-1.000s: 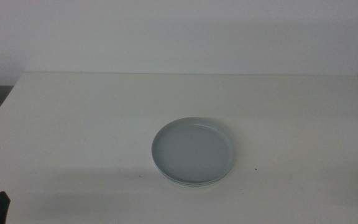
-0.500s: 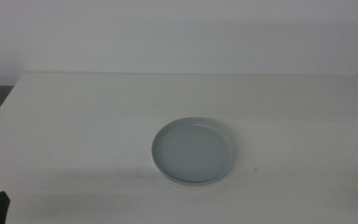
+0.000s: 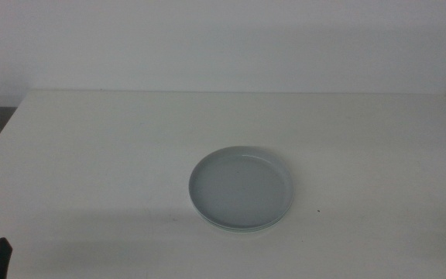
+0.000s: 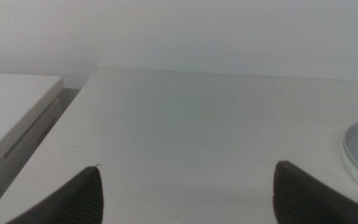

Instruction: Stack the three bowls on top of each other.

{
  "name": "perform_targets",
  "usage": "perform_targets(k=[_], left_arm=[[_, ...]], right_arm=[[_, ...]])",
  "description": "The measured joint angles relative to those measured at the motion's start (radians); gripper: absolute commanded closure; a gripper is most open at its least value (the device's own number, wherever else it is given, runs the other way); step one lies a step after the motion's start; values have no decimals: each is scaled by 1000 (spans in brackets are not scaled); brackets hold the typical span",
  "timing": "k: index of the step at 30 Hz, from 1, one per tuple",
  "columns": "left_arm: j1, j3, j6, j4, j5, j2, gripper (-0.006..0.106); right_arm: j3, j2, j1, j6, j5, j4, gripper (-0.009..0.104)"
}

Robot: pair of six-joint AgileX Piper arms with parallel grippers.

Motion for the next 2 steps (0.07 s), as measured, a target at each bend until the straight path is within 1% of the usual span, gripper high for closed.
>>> perform_targets(k=[2], left_arm=[[0,0,0,0,-2,0,7]], right_arm=[[0,0,0,0,-2,-2,2]])
